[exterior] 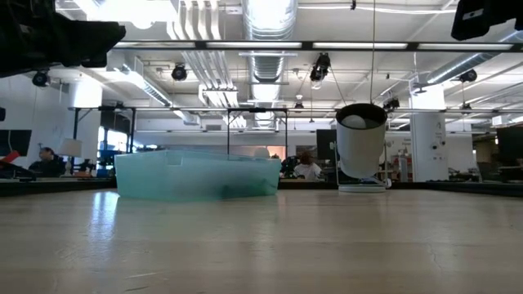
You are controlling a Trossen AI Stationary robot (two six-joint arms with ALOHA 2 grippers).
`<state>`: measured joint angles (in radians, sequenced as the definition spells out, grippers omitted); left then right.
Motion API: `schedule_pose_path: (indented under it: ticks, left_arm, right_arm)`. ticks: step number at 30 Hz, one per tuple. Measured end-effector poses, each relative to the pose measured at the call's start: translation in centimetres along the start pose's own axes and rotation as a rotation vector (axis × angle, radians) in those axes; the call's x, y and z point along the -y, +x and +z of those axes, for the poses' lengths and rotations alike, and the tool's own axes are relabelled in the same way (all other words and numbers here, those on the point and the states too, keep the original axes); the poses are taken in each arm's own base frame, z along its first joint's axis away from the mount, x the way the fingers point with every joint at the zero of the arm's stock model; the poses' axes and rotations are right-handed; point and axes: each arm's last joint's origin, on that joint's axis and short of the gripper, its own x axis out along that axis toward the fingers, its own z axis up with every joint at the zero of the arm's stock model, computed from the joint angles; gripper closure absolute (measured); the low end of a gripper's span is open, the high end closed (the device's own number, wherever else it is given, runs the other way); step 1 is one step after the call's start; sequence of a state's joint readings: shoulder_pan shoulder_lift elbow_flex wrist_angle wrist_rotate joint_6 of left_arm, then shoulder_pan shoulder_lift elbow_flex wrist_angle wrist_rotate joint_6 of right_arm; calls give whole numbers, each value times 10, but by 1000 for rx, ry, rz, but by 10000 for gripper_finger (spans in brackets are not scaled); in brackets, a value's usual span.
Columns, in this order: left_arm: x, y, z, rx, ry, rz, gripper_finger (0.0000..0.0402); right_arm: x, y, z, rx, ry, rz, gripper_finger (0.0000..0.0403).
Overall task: Pick and place rubber bands into bin
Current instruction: Return to Home Position
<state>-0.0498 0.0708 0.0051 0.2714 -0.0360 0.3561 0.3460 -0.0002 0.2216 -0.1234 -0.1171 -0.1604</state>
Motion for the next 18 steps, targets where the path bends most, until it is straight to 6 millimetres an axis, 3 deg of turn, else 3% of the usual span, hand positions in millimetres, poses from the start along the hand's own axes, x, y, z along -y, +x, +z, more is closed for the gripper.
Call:
schedule_pose_path:
  ticks: [5, 12, 18]
  left_arm:
    - [0, 0, -1, -6, 0, -2, 303]
    - [1, 0, -3, -28, -1, -6, 303]
    - [0, 0, -3, -40, -7, 22, 303]
  right_arm:
    - [9, -2, 2, 6, 5, -25, 271]
    - [18, -1, -15, -35, 58, -128, 271]
    - [25, 0, -32, -86, 150, -399, 271]
